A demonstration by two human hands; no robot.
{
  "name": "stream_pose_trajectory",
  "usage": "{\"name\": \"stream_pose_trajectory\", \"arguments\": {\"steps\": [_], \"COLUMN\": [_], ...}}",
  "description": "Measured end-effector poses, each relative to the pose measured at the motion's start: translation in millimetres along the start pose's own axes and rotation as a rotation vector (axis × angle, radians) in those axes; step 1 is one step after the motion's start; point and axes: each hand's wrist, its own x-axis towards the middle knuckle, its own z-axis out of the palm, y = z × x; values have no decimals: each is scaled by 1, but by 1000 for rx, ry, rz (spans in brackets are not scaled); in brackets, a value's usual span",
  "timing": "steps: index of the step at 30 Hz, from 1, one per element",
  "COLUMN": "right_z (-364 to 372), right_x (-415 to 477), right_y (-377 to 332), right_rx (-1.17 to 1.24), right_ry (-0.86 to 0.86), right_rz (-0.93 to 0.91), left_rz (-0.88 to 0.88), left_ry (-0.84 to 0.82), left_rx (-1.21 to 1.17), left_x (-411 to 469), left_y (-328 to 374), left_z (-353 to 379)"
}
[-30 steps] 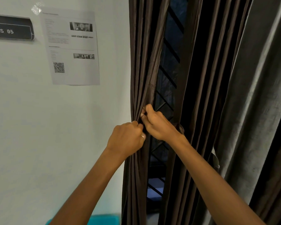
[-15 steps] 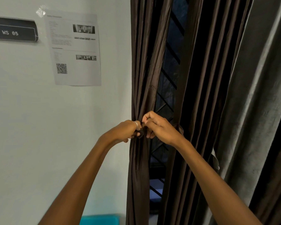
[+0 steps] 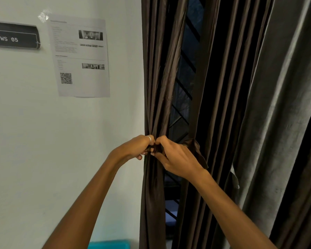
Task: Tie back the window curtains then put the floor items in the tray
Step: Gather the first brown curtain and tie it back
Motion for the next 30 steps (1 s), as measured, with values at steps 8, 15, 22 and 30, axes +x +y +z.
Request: {"name": "stream_pose_trajectory", "arguments": {"steps": [8,15,22,30], "right_z": [-7,-6,2,10], "right_x": [0,6,5,3], "right_y": [0,-1,2,11], "right_rx": [-1,50,154,367], "right_ry": [-64,-67,-19,50], "right_rz": [15,41,65,159], "left_rz": [87,308,385,526], "left_ry": [4,180,252,419], "left_rx": [138,115,-37,-59], "left_x": [0,-9,-16,-20], "left_y": [-6,-37,-47,-54], "left_z": [3,23,34,25]}}
